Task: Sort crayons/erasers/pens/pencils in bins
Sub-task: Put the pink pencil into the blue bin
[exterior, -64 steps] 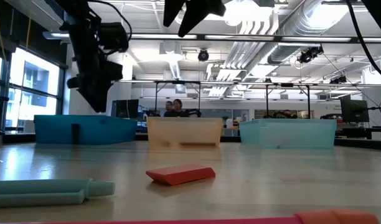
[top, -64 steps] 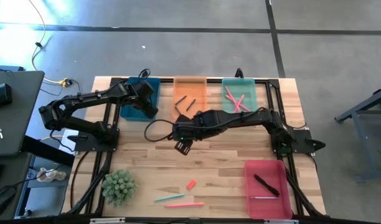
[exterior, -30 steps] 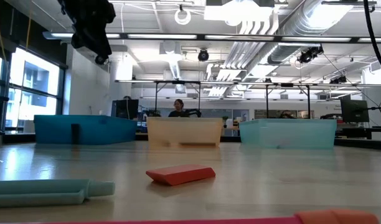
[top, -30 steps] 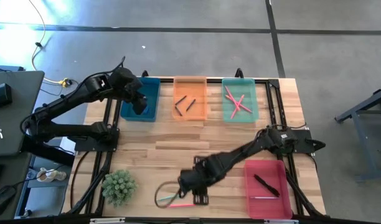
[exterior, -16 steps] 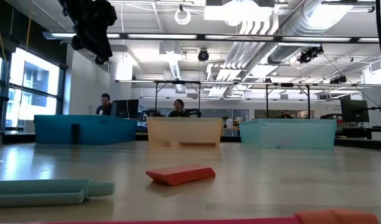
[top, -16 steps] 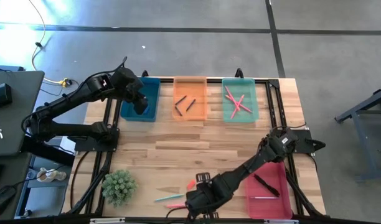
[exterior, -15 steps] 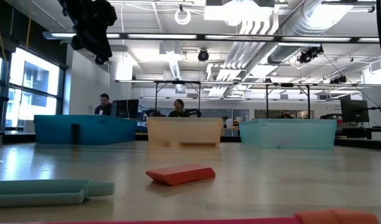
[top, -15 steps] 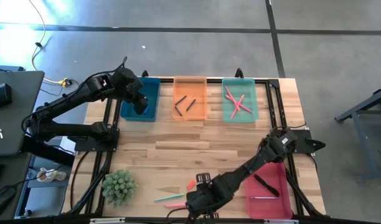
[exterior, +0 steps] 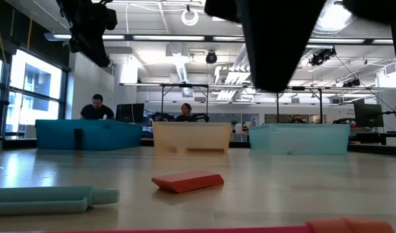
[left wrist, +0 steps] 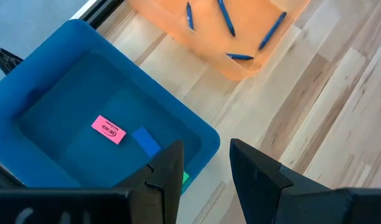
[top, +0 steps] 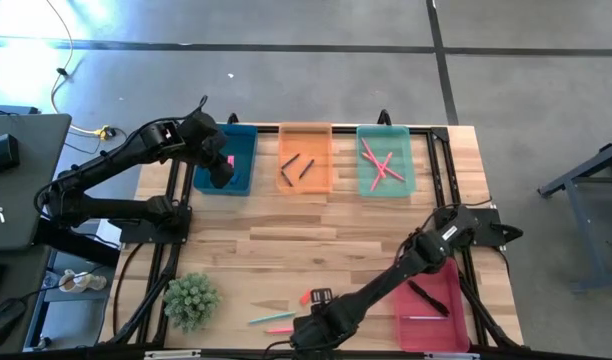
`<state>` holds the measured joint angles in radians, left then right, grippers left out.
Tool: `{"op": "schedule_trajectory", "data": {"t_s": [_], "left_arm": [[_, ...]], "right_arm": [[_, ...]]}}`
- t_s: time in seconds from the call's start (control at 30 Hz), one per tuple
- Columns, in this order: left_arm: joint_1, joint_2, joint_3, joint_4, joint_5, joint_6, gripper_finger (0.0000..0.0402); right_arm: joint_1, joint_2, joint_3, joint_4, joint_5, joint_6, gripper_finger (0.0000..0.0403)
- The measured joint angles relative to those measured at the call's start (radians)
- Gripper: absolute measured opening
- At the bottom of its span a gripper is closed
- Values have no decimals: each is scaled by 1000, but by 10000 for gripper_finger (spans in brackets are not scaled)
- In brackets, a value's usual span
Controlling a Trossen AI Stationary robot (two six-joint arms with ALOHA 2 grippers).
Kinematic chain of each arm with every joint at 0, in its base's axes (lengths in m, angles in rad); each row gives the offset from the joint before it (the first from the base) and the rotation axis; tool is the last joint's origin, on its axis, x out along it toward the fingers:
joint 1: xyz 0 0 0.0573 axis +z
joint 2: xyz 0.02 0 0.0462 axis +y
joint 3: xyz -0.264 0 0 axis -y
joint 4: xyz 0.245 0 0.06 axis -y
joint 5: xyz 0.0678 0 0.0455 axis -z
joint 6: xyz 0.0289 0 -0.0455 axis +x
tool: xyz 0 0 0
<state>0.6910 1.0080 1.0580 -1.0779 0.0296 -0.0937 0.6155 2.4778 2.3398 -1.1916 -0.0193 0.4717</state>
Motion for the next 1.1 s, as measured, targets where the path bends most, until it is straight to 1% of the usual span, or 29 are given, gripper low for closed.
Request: {"op": "schedule_trajectory", "data": {"t_s": [0.3, 0.53, 0.73, 0.87, 1.1], "left_arm": [[0, 0, 0, -3, -14, 1, 117], [0, 0, 0, -3, -15, 1, 117], [0, 0, 0, -3, -15, 1, 117], [0, 0, 0, -3, -16, 1, 117], [0, 0, 0, -3, -19, 1, 117]], "right_arm": [[-2, 60, 0, 13, -58, 2, 193], [-18, 78, -1, 16, -40, 2, 193], [-20, 77, -66, 75, -34, 6, 191], [-16, 76, -86, 80, -38, 22, 168], [3, 79, -93, 74, 18, 26, 95]]}}
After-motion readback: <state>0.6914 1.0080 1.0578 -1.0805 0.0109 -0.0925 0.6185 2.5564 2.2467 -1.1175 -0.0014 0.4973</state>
